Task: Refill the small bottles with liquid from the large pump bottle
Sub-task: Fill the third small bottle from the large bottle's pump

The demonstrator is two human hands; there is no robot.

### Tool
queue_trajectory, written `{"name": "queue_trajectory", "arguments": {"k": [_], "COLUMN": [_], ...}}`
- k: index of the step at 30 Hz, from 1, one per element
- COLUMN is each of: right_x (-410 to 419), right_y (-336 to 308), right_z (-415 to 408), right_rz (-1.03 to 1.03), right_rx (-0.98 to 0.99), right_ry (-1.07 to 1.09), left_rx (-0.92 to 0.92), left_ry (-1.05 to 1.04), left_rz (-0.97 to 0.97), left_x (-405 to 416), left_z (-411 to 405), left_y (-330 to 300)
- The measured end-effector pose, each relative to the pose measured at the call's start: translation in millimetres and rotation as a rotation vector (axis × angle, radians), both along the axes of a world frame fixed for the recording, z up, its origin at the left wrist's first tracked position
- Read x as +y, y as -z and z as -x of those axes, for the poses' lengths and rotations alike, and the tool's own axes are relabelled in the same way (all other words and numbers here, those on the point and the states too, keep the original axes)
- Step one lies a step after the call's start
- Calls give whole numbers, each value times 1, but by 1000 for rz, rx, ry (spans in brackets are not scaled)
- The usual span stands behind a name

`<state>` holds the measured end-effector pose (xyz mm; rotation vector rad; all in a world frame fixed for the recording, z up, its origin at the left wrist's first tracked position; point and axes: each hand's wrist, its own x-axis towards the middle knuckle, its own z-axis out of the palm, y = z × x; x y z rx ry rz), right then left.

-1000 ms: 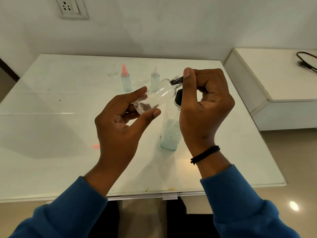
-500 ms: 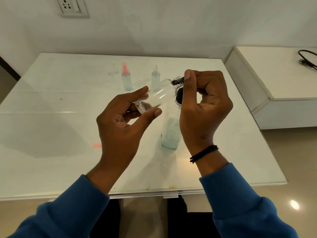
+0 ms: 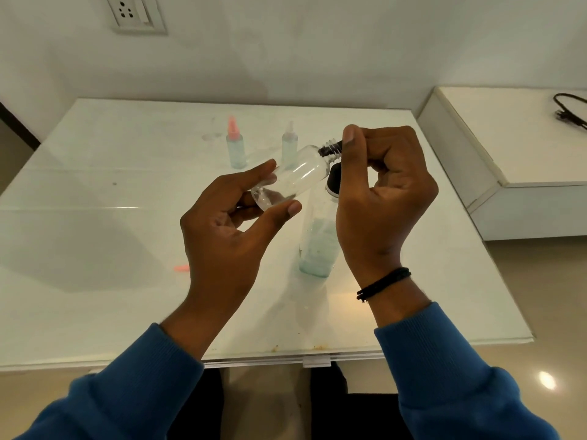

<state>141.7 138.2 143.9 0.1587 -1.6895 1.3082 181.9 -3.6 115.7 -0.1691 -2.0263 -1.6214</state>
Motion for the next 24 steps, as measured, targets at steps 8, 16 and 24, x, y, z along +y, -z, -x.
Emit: {"name": "queue_trajectory", "arguments": {"k": [8,16,24], "right_x": [-3,-1,-1], "right_y": [3,3,1], "right_z": [-1,-2,-1], "right_rz": [7,6,4], "right_rx": [1,-4,-7], "right_ry": [-5,3,14], "left_rx": [-3,1,0], "left_ry": [-13,-8,3], "left_rz": [8,9,-14], "left_x": [-1,0,1], "left_z": [0,0,0], "left_y": [0,1,1]}}
